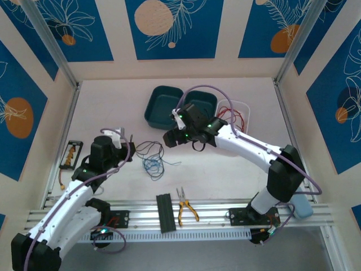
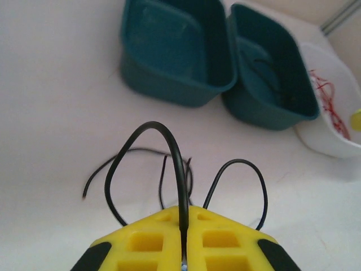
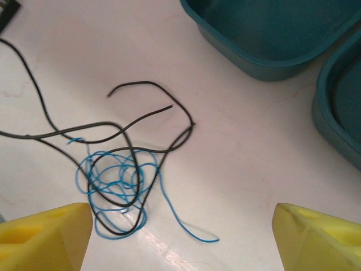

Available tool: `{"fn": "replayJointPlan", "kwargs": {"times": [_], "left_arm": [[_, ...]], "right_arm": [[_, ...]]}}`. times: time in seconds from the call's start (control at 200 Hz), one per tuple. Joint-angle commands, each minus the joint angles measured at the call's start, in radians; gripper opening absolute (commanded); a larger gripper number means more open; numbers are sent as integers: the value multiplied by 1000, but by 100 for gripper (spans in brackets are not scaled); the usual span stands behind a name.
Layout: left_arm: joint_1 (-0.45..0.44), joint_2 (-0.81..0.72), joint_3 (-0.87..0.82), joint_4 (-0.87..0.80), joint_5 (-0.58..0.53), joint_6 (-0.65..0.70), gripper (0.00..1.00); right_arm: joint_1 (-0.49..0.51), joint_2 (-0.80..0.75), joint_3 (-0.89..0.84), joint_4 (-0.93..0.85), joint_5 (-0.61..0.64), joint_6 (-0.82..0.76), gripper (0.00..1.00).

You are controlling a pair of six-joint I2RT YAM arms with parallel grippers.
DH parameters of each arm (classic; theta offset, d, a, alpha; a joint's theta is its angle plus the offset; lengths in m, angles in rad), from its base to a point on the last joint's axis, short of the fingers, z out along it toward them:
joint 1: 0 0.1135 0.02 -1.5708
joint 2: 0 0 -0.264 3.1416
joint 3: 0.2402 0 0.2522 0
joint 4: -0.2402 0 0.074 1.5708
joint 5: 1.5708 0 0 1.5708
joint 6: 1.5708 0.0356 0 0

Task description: Untangle the cables

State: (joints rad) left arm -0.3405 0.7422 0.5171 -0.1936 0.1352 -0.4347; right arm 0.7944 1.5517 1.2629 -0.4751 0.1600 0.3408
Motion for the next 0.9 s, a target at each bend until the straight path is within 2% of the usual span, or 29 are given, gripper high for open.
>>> {"fn": "replayJointPlan", "kwargs": {"times": [0.0,0.27,0.72,0.895], "left_arm": [[13,4,61,71,66,85,7],[14,70,133,97,100,41,7],[14,46,143,79,134,7,7],[13,47,142,74,143,-4,7]], "right_arm": [[-2,-48,-36,130,-93,26,82],[-1,-28,-62,156,-131,64,77],[-17,91,-64,189,-163,86,72],[-9,158,-31,200,-198,107,63]]}}
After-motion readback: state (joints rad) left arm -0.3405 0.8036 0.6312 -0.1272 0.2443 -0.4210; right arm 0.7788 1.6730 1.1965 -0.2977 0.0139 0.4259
